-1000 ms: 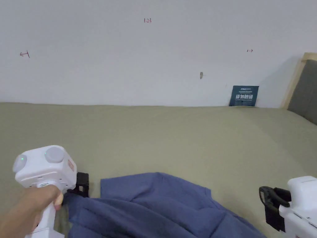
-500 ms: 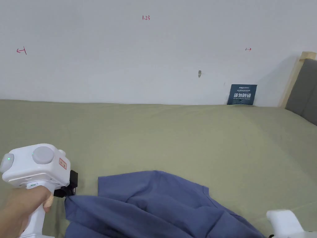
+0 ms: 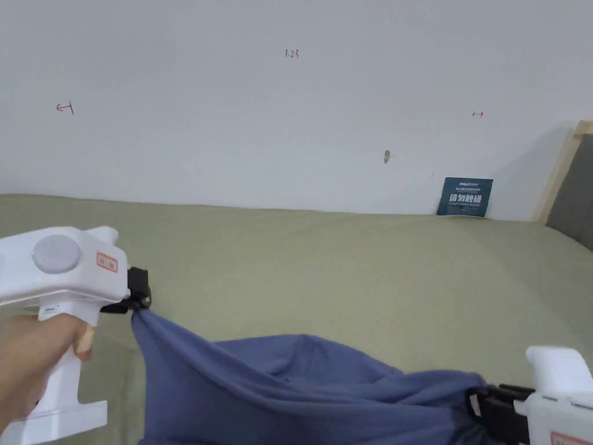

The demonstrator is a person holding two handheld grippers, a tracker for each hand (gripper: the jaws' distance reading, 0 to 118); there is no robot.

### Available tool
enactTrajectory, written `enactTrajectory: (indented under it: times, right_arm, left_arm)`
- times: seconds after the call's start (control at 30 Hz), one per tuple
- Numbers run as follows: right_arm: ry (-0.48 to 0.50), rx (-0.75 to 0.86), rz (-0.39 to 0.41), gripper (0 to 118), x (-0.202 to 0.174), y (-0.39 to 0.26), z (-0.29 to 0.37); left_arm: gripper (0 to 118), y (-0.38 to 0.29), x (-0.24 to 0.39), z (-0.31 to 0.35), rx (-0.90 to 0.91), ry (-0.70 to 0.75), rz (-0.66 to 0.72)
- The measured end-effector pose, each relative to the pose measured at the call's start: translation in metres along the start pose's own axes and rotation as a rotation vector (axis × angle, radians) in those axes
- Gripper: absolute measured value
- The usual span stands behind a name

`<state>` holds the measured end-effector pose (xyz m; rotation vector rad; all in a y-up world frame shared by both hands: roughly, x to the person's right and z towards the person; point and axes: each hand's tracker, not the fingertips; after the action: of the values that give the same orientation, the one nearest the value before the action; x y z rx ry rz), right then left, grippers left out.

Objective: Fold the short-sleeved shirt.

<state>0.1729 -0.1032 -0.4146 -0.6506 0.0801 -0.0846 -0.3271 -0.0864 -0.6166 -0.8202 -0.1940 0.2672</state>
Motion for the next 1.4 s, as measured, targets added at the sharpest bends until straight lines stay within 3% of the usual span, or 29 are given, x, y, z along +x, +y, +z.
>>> enactTrajectory:
  times: [0.13,0.27,0.4,0.7,1.07,1.4]
  right_arm:
    - [0.026,0.101,-0.031,4,0.001,0.055,-0.004]
    - [0.011,0.185,0.023,4,-0.003,0.114,-0.012]
    - [0.031,0.288,0.017,4,-0.007,0.169,-0.016]
    - [0.011,0.405,0.012,4,-0.025,0.246,-0.029]
    - [-0.006,0.373,-0.014,4,-0.026,0.226,-0.069]
    - [0.014,0.301,0.008,4,-0.010,0.147,-0.072]
  left_arm:
    - [8,0.038,-0.002,0.034,0.061,0.016,0.015]
    - [8,0.075,-0.003,0.067,0.149,0.022,0.020]
    - [8,0.110,-0.001,0.095,0.240,0.051,0.004]
    - [8,0.155,-0.003,0.132,0.432,0.068,0.023]
    - [8,0.138,-0.015,0.101,0.384,0.055,0.088]
    - [8,0.050,-0.021,0.094,0.314,0.076,0.069]
